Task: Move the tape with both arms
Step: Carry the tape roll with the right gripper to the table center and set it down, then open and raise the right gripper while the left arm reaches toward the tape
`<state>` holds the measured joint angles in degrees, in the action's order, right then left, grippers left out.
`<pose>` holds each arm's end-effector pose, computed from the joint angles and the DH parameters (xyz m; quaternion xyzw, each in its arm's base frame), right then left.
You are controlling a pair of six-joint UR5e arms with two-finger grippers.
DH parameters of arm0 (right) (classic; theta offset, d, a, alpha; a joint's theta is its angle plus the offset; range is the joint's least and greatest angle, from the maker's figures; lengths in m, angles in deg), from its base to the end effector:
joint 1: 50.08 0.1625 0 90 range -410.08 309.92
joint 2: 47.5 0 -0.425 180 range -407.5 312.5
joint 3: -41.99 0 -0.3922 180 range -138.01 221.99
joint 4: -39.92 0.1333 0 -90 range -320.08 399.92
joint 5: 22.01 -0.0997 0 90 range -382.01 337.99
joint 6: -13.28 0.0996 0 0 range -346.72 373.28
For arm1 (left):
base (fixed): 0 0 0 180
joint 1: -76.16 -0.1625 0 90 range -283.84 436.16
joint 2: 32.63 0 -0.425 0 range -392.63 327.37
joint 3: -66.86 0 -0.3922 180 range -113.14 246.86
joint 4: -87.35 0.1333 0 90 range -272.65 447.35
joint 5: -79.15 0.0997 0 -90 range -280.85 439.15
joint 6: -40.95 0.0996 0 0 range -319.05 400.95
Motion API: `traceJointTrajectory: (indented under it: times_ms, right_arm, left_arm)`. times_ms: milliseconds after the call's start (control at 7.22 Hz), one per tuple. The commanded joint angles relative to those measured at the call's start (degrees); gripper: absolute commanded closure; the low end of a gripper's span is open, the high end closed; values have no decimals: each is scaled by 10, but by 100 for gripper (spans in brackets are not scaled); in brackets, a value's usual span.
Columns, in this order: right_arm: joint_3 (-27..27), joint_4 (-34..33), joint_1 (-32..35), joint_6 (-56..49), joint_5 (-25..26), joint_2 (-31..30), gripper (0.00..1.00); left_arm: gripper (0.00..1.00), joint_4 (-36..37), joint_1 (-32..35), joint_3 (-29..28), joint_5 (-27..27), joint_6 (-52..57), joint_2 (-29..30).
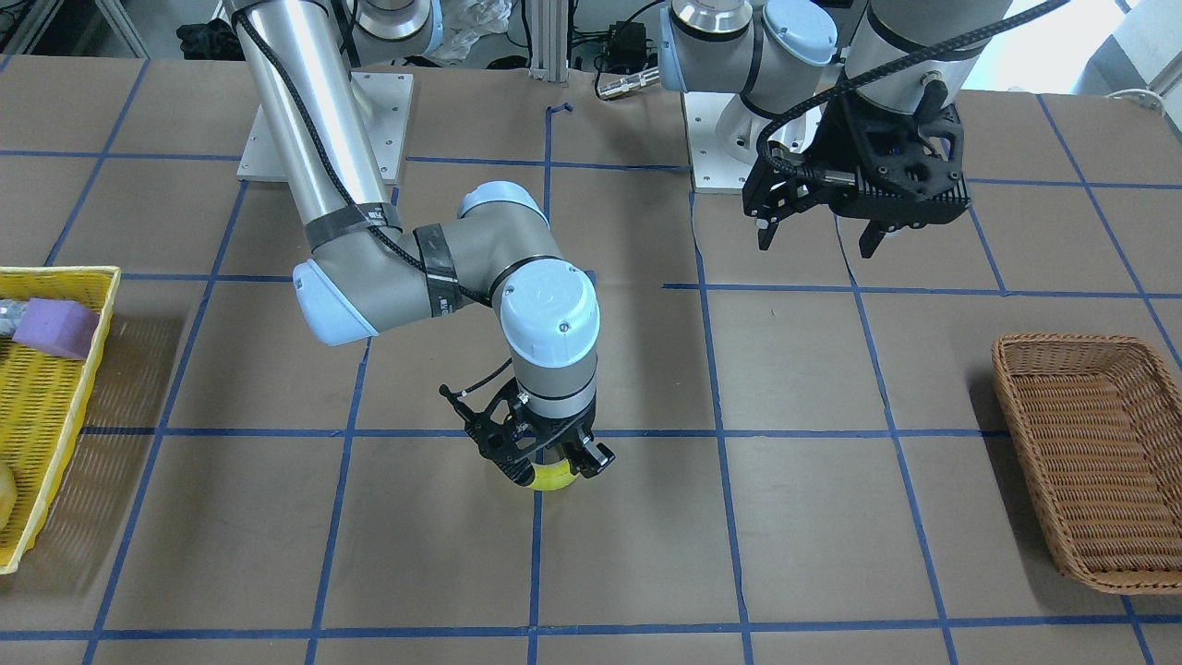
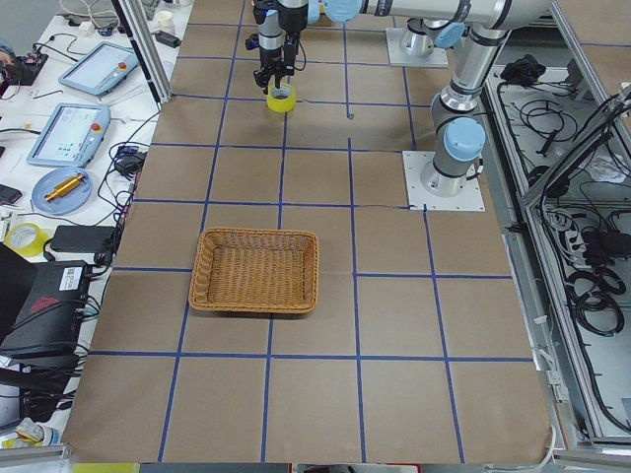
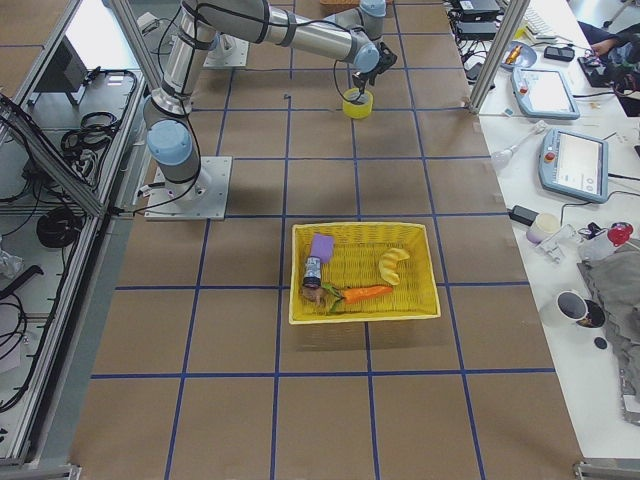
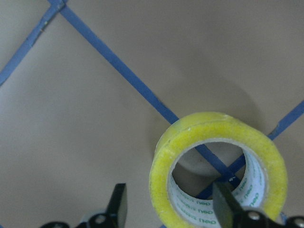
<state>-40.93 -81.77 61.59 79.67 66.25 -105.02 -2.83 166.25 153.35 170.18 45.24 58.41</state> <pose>0.3824 -0.5932 0.2648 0.3790 0.9236 -0.0289 0.0490 -0.1323 -0.5029 0.5088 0.0380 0.9990 -0.0196 0.0097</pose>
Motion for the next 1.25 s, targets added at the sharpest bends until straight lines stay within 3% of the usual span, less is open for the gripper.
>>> traceJointTrajectory:
  times_ms: [0,277,554,692,969,1108]
  right_arm:
    - [-5,34,-53,-96,-2,-63,0]
    - [-7,147,-144,-292,3,-139,0]
    - [-12,246,-194,-417,12,-205,0]
    - [-13,283,-210,-500,44,-229,0]
    - [-12,285,-225,-583,52,-239,0]
    - [-14,290,-222,-580,53,-240,0]
  left_arm:
    - [0,0,0,0,0,0,-1]
    - [0,0,-1,2,-3,0,0]
    - [0,24,-1,0,-2,-4,14]
    - [0,38,-2,-1,2,-8,24]
    - [0,74,-1,7,-3,-37,51]
    - [0,142,9,15,-14,-31,101]
